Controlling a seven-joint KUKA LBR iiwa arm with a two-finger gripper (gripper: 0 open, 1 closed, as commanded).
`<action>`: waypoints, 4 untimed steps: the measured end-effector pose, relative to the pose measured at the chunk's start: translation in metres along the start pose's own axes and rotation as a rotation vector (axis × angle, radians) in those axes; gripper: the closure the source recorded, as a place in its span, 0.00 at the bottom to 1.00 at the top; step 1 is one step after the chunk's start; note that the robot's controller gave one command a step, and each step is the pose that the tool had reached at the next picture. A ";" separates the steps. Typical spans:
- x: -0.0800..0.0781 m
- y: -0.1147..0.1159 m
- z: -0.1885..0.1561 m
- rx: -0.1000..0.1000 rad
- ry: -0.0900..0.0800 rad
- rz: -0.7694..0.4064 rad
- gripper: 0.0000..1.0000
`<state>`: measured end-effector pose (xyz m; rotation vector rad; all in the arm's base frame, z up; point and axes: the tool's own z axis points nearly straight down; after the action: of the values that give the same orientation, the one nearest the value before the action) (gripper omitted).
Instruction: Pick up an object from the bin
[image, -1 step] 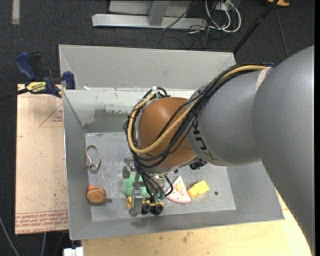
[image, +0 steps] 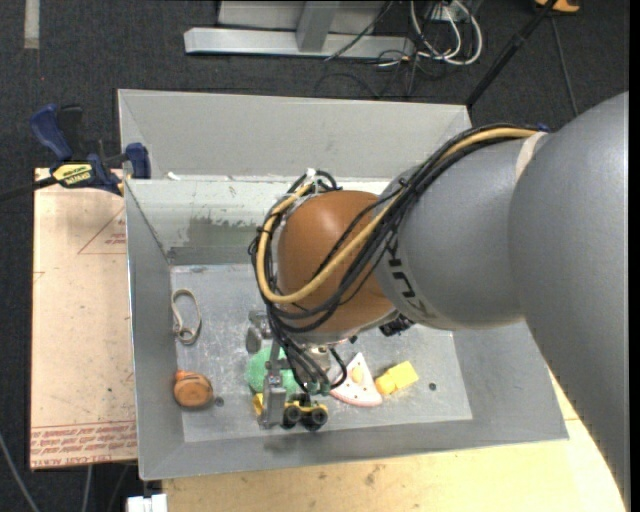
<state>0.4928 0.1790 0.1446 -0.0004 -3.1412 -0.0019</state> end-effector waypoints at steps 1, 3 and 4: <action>0.010 -0.062 0.043 0.000 0.000 -0.062 1.00; 0.010 -0.062 0.043 0.000 -0.001 -0.062 0.00; 0.007 -0.080 0.065 -0.003 -0.012 -0.064 0.00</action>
Offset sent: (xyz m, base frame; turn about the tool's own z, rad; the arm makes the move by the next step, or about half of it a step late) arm 0.0000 0.0000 0.0000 0.0000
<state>0.4858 0.0995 0.0796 0.1003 -3.1518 -0.0069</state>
